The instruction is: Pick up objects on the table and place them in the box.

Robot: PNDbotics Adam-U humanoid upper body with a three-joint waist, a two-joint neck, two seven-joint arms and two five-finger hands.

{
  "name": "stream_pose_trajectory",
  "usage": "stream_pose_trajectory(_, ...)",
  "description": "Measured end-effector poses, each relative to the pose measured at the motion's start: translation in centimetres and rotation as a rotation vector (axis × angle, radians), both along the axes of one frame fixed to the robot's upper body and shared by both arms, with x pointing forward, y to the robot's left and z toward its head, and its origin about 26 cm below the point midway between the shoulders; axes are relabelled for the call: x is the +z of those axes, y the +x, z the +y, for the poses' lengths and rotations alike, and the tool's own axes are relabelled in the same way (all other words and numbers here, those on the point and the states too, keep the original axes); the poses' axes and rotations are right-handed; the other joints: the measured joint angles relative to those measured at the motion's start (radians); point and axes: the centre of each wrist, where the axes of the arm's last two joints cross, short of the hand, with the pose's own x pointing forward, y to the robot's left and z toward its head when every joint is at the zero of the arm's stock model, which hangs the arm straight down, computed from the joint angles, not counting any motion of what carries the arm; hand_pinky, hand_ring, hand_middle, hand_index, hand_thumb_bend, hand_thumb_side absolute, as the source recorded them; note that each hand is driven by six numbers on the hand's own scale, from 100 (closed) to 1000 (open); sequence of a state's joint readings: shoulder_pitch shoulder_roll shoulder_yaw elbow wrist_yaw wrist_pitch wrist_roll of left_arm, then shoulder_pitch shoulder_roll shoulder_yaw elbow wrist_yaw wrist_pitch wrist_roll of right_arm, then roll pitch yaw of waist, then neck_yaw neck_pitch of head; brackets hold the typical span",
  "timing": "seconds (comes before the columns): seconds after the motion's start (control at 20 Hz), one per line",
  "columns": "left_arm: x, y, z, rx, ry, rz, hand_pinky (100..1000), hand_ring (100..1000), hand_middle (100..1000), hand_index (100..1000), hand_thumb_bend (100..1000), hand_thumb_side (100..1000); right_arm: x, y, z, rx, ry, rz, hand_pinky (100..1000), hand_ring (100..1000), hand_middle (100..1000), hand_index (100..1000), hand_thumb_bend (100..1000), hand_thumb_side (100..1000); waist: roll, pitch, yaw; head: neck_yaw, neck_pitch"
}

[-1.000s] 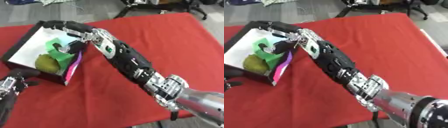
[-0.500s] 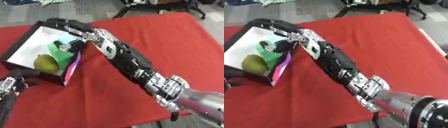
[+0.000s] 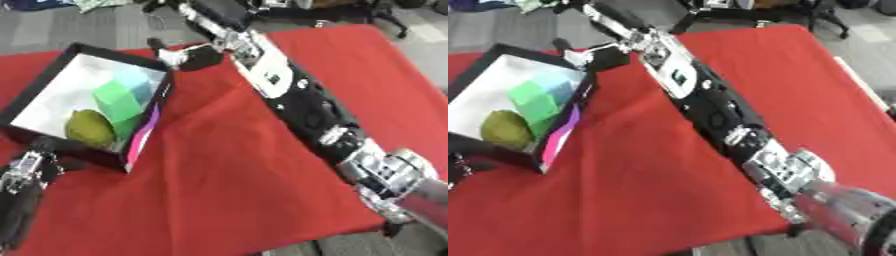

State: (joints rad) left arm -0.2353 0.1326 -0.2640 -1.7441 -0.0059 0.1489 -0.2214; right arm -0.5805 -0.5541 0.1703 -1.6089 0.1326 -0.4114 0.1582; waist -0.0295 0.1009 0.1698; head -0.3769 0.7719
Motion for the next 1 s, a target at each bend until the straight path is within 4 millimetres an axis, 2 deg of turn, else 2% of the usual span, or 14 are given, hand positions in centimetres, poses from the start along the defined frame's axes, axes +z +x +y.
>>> stream_pose_trajectory(0.1, -0.4, -0.1, 0.8, 0.043, 0.003, 0.007, 753, 840, 679, 697, 100, 902, -0.7, -2.4, -1.2, 0.012, 0.082, 0.062, 1000, 802, 800, 937, 100, 514, -0.006, -0.01, -0.021, 0.028, 0.0)
stream_pose_trajectory(0.2, -0.7, -0.3, 1.5, 0.081, 0.0, 0.009, 751, 836, 673, 693, 100, 894, -1.9, -4.3, -2.3, 0.013, 0.165, 0.143, 1000, 798, 795, 936, 100, 512, -0.01, -0.012, -0.04, 0.057, 0.0)
stream_pose_trajectory(0.25, -0.9, -0.3, 1.9, 0.102, -0.004, 0.009, 751, 835, 673, 693, 100, 894, -2.6, -5.1, -2.8, 0.007, 0.203, 0.185, 1000, 798, 796, 938, 100, 435, -0.013, -0.016, -0.054, 0.073, 0.0)
stream_pose_trajectory(0.3, -1.1, -0.4, 2.1, 0.121, -0.007, 0.006, 751, 835, 672, 692, 100, 892, -3.3, -5.8, -3.3, -0.001, 0.234, 0.222, 1000, 797, 795, 939, 100, 506, -0.016, -0.021, -0.066, 0.089, 0.0)
stream_pose_trajectory(0.5, -1.3, -0.6, 3.2, 0.188, -0.02, -0.006, 751, 834, 671, 691, 100, 887, -6.8, -8.4, -4.9, -0.043, 0.326, 0.357, 1000, 790, 784, 938, 100, 530, -0.02, -0.028, -0.097, 0.146, 0.0)
stream_pose_trajectory(0.75, -1.3, -0.8, 4.0, 0.235, -0.03, -0.018, 750, 833, 669, 690, 100, 882, -10.4, -10.8, -5.2, -0.092, 0.457, 0.442, 1000, 766, 734, 924, 100, 591, -0.02, -0.034, -0.122, 0.191, 0.0)
stream_pose_trajectory(1.0, -1.1, -1.0, 4.4, 0.262, -0.038, -0.027, 750, 832, 669, 689, 100, 883, -13.5, -12.8, -4.6, -0.142, 0.584, 0.513, 1000, 756, 691, 907, 100, 672, -0.02, -0.034, -0.139, 0.209, 0.0)
